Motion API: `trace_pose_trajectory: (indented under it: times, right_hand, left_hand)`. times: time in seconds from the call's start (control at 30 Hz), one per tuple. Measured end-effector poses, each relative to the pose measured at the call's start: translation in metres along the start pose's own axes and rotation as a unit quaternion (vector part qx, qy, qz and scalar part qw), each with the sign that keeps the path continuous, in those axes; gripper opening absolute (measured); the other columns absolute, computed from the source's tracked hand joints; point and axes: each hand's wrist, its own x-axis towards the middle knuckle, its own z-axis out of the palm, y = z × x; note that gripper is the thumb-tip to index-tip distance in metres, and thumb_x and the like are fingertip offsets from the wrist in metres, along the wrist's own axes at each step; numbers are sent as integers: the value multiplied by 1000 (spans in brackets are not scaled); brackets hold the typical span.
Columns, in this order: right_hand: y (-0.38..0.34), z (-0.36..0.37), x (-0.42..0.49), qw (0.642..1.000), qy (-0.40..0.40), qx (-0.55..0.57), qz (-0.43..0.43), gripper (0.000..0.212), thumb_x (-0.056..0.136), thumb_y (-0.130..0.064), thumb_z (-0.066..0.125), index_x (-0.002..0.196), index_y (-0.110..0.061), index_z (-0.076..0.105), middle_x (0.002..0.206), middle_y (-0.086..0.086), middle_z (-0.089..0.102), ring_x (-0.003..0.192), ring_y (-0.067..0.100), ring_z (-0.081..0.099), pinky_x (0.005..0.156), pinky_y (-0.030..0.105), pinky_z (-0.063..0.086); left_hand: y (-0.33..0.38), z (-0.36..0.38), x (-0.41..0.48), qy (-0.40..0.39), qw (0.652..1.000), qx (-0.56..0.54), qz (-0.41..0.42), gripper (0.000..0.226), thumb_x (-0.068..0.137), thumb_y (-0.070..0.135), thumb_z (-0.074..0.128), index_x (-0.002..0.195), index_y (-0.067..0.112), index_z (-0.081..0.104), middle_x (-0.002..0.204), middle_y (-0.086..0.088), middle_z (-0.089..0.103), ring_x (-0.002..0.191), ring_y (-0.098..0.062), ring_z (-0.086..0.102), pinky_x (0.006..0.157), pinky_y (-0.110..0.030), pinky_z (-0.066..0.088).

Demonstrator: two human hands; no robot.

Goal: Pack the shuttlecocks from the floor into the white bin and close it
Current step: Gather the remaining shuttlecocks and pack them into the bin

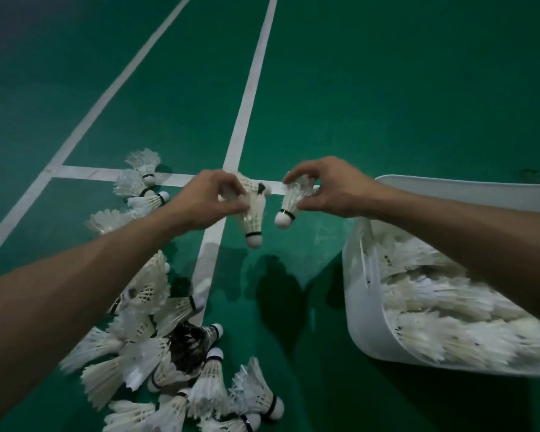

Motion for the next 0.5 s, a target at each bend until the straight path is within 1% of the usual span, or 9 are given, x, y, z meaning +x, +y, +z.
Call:
trace_pose_trajectory:
  times: [0.07,0.1,0.17,0.2,0.27,0.3,0.37,0.43,0.5]
  right_hand:
    - [6,-14,-11,996,44,76,16,45,75,-16,80,115,-29,65,91,-10,54,70,4,55,70,20,44]
    - [8,-21,-16,992,66,106,17,47,73,-14,82,115,-27,65,92,-9,56,70,4,56,72,24,48]
    - [10,-37,-28,985,106,137,19,50,72,-11,82,117,-24,64,95,-9,57,79,6,60,81,24,52]
    - [11,-45,-34,981,124,149,22,51,71,-10,82,117,-24,64,98,-8,58,83,8,63,82,23,53]
    - [15,-60,-50,972,154,175,29,52,71,-10,82,117,-22,63,100,-4,60,79,8,64,70,15,53]
    - [18,-66,-57,969,164,183,34,52,70,-9,82,117,-21,63,99,-3,61,73,5,63,62,10,49]
    - [28,-77,-73,962,191,189,47,52,69,-10,83,116,-19,63,94,-2,63,60,-3,59,52,7,44]
    - [40,-86,-90,954,220,192,68,51,67,-12,85,113,-19,65,92,2,64,53,-2,56,47,12,44]
    - [53,-93,-108,947,240,193,94,49,66,-14,85,111,-20,65,91,6,64,52,8,55,44,21,47]
  left_hand:
    - [22,-3,6,29,999,-43,6,16,79,21,75,91,17,66,88,5,62,84,-11,58,71,-24,46]
    - [34,-4,9,43,997,-66,11,15,78,19,75,90,16,67,86,3,63,82,-13,60,73,-27,50]
    - [58,-4,13,67,991,-114,22,14,77,14,77,87,13,67,82,-1,64,78,-18,61,77,-39,57]
    - [70,-4,15,74,988,-135,30,13,77,12,76,86,12,67,81,-3,63,77,-20,61,78,-44,57]
    - [94,-1,18,78,983,-156,51,13,78,11,75,86,10,66,84,-2,63,81,-21,62,77,-47,57]
    - [104,1,20,80,983,-157,60,13,77,11,76,86,10,66,87,0,62,85,-22,63,78,-46,58]
    - [125,7,23,93,981,-153,81,13,76,14,77,82,14,66,90,2,63,88,-21,63,80,-47,57]
    - [143,15,27,105,978,-152,97,13,75,16,78,79,17,66,91,3,62,85,-18,63,81,-46,56]
    - [160,27,29,107,976,-151,111,14,76,17,78,83,14,66,93,3,60,85,-14,61,82,-41,56]
